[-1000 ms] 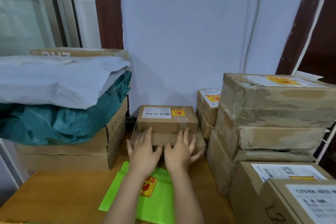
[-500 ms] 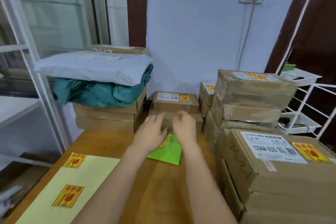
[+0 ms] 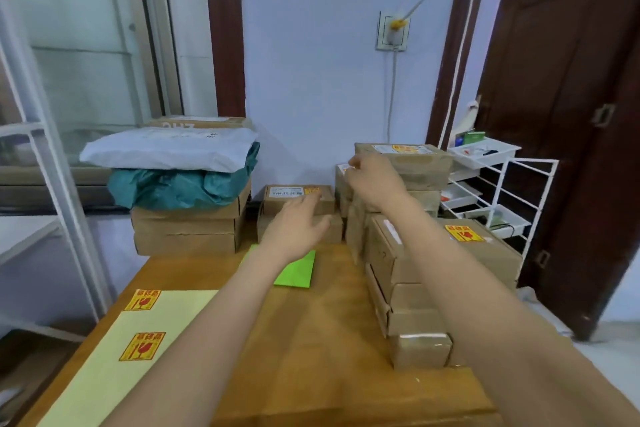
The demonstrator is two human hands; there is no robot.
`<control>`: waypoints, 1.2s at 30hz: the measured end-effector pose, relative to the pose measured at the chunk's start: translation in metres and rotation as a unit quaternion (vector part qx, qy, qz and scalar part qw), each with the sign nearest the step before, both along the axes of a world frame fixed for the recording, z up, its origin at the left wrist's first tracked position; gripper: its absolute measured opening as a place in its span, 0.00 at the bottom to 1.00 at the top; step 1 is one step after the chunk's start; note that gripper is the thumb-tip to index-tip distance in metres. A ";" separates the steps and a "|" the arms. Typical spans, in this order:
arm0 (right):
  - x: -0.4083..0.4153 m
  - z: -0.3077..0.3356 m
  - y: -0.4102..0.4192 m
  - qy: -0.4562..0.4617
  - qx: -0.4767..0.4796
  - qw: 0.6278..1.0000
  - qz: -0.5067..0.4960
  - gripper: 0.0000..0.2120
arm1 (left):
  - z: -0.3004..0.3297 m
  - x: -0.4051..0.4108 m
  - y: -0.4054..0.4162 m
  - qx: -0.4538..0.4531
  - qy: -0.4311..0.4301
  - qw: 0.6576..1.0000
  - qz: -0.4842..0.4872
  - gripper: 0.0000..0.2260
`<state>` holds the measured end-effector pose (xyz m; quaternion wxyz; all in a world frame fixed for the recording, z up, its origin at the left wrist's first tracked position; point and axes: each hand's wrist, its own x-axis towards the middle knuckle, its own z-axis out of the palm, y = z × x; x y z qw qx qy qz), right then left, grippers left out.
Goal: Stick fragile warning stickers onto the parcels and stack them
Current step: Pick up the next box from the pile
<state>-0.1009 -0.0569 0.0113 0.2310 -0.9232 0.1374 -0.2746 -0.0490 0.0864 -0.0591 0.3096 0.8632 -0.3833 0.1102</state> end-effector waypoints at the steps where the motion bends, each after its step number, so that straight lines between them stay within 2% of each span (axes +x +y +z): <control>1: -0.013 0.002 -0.009 0.015 -0.018 1.000 -0.007 0.11 | 0.002 -0.008 -0.005 -0.017 0.019 1.000 -0.017 0.24; 3: -0.040 0.002 -0.030 0.059 -0.054 0.996 -0.025 0.08 | 0.006 -0.025 -0.014 -0.040 0.059 0.997 -0.042 0.23; 7: -0.080 -0.015 -0.088 0.142 -0.091 0.983 -0.074 0.08 | 0.006 -0.043 -0.038 -0.050 0.129 0.989 -0.052 0.23; 12: -0.114 -0.042 -0.133 0.174 -0.026 0.975 -0.136 0.08 | -0.006 -0.060 -0.061 -0.040 0.190 0.980 -0.032 0.22; 17: -0.125 -0.070 -0.151 0.143 0.054 0.967 -0.204 0.18 | -0.029 -0.070 -0.070 -0.045 0.217 0.975 0.019 0.20; 21: -0.124 -0.077 -0.149 0.119 0.084 0.965 -0.219 0.19 | -0.033 -0.078 -0.075 -0.108 0.212 0.971 0.021 0.15; 25: -0.120 -0.074 -0.146 0.091 0.101 0.964 -0.228 0.20 | -0.033 -0.079 -0.079 -0.167 0.193 0.967 0.005 0.18; 31: -0.109 -0.051 -0.131 0.022 0.118 0.971 -0.205 0.22 | -0.020 -0.073 -0.070 -0.280 0.235 0.931 -0.007 0.17; 34: -0.102 -0.037 -0.111 -0.017 0.129 0.977 -0.167 0.19 | -0.016 -0.064 -0.056 -0.341 0.239 0.909 -0.005 0.16; 36: -0.095 -0.031 -0.094 -0.045 0.149 0.979 -0.129 0.15 | -0.019 -0.056 -0.046 -0.390 0.271 0.880 -0.007 0.15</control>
